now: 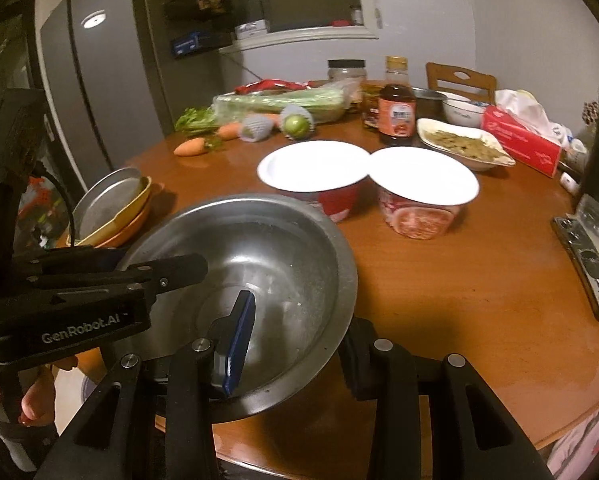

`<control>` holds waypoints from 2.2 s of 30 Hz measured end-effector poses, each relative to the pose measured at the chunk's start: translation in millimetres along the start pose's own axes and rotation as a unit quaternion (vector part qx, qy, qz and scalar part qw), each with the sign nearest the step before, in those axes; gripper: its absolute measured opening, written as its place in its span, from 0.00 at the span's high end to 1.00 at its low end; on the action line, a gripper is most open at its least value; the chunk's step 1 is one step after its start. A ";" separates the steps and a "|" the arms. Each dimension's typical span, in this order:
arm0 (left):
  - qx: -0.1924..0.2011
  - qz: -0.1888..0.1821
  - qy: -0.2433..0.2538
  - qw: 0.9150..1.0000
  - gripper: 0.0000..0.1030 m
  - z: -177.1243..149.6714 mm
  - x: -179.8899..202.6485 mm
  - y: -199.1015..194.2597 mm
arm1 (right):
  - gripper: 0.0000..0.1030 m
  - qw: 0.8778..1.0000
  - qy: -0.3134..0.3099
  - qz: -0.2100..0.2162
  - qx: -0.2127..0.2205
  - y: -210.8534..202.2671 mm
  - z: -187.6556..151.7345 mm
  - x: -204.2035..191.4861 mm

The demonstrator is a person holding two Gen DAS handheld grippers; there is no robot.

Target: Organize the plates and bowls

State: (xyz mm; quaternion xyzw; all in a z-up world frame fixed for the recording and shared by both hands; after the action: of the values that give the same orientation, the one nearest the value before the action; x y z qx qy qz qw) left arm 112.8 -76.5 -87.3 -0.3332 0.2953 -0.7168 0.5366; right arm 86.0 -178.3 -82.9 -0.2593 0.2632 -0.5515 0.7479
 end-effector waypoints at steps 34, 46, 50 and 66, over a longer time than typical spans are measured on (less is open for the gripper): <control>-0.001 0.031 -0.007 0.999 0.56 -8.0 -22.9 3.5 | 0.58 1.000 0.001 0.002 -0.028 18.1 -7.4 -9.4; 0.036 0.036 -0.008 0.999 0.54 2.5 -23.3 -28.9 | 0.48 1.000 0.017 -0.005 -0.003 -4.2 3.1 -2.5; 0.043 0.036 -0.006 0.998 0.54 5.7 -22.0 -34.7 | 0.48 1.000 0.021 -0.003 0.003 -9.9 6.6 -1.0; 0.052 0.007 0.001 0.999 0.53 66.7 -19.5 -10.3 | 0.48 0.996 0.086 0.029 0.004 15.6 44.2 15.8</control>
State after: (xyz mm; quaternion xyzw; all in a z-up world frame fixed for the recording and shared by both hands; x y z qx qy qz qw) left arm 163.9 -59.4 -42.2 -0.3018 0.2607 -0.7277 0.5580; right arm 130.8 -185.1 -63.0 -0.2002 0.3320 -0.5510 0.7389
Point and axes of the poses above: each gripper's, at about its wrist camera, not at the fingertips, and y roughly the way its jaws point, x to its right, z to its top, the point moved 8 cm from there along y, roughly the way its jaws point, and after that the axes turned 1 degree about -x, right-handed, at the moved point
